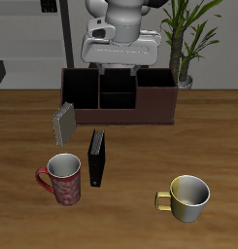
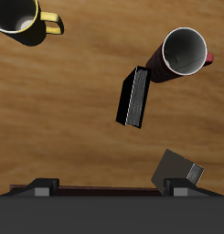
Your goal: Place the yellow book into the back desk caddy's left compartment and place the black book into the back desk caddy's right compartment
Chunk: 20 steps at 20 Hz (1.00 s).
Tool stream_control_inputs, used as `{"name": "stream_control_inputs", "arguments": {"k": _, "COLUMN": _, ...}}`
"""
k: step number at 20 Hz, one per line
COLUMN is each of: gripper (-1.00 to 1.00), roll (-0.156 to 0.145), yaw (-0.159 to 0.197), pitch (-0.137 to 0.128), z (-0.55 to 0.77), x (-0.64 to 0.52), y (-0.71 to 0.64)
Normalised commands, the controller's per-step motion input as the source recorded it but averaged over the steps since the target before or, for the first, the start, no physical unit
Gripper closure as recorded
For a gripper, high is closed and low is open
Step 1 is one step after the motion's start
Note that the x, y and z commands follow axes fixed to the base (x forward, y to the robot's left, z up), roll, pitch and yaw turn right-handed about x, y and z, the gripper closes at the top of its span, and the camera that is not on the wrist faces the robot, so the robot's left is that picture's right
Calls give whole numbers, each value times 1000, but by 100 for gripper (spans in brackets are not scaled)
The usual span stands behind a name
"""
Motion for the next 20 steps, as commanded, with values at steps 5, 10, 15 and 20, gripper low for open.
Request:
{"name": "stream_control_inputs", "arguments": {"k": 5, "gripper": -100, "roll": 11, "yaw": 19, "pitch": -2, "z": 92, "x": 61, "y": -84}}
{"name": "stream_control_inputs", "arguments": {"k": 10, "gripper": -100, "roll": 20, "yaw": 4, "pitch": -8, "z": 101, "x": 139, "y": -280}}
{"name": "stream_control_inputs", "arguments": {"k": 15, "gripper": -100, "roll": -9, "yaw": 75, "pitch": -33, "z": 2, "x": 155, "y": -532}}
{"name": "stream_control_inputs", "arguments": {"k": 20, "gripper": -100, "roll": -24, "yaw": 18, "pitch": -18, "z": -101, "x": 86, "y": -627}}
